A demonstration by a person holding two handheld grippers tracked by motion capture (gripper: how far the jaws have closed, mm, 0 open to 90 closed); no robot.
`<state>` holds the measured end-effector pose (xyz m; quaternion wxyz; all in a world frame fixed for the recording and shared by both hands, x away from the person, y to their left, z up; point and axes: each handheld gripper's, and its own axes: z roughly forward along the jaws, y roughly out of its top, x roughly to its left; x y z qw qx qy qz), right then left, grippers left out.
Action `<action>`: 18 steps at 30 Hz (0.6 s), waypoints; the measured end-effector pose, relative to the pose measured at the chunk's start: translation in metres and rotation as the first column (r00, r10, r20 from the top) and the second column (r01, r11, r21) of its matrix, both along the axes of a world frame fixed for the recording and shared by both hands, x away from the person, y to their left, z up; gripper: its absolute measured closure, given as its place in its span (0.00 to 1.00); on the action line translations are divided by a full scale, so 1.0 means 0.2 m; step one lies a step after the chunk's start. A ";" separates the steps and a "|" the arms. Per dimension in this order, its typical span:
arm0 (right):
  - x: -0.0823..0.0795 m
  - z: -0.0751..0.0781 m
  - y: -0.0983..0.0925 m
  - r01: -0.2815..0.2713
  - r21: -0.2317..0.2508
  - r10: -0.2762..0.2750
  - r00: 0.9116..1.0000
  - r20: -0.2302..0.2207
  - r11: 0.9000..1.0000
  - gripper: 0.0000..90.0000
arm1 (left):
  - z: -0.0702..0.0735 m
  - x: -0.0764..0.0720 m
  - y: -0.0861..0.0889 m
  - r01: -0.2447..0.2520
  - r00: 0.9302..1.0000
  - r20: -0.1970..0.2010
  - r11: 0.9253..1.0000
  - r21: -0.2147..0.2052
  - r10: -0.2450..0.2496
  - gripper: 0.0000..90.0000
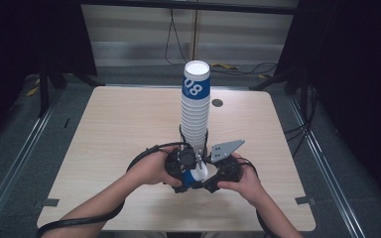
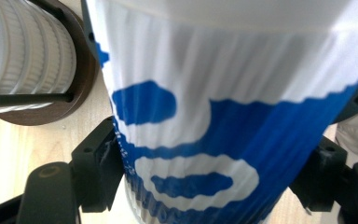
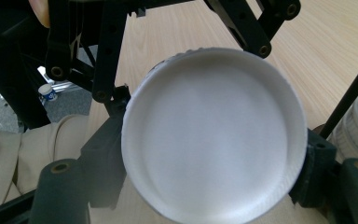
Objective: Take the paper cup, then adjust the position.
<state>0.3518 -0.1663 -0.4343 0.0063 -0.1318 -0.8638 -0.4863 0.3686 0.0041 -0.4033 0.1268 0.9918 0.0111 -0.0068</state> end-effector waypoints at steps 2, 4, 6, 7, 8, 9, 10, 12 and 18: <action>0.00 0.00 0.00 0.004 0.000 -0.004 1.000 0.002 1.000 0.30 | -0.01 0.00 0.01 -0.002 1.000 0.014 1.000 -0.030 0.002 0.25; 0.00 0.00 0.00 0.004 -0.002 -0.004 1.000 0.010 1.000 0.30 | 0.00 0.00 0.02 -0.006 1.000 0.017 0.999 -0.035 0.007 0.24; 0.00 0.01 0.00 0.005 0.001 -0.005 1.000 0.016 1.000 0.30 | 0.00 -0.01 0.03 -0.010 1.000 0.020 0.998 -0.064 0.011 0.23; 0.00 0.01 0.00 0.005 -0.002 -0.005 1.000 0.018 1.000 0.30 | 0.00 -0.01 0.04 -0.018 1.000 0.020 0.997 -0.081 0.020 0.23; 0.00 0.01 0.00 0.006 0.001 -0.006 1.000 0.020 1.000 0.30 | 0.00 0.00 0.04 -0.022 1.000 0.019 0.996 -0.088 0.023 0.22; 0.00 0.01 -0.01 0.007 0.004 -0.008 1.000 0.021 1.000 0.30 | 0.01 0.00 0.05 -0.015 1.000 0.020 0.995 -0.096 0.017 0.22; 0.00 0.02 -0.01 0.007 0.009 -0.007 1.000 0.018 1.000 0.29 | 0.01 0.01 0.06 -0.022 1.000 0.014 0.993 -0.112 0.024 0.21; 0.00 0.02 -0.02 0.010 0.018 -0.010 1.000 0.012 1.000 0.29 | 0.02 0.01 0.08 -0.040 0.999 0.001 0.991 -0.128 0.041 0.21; 0.01 0.01 -0.03 0.006 0.022 -0.006 1.000 0.008 1.000 0.29 | 0.01 0.02 0.09 -0.044 0.999 -0.015 0.985 -0.164 0.042 0.21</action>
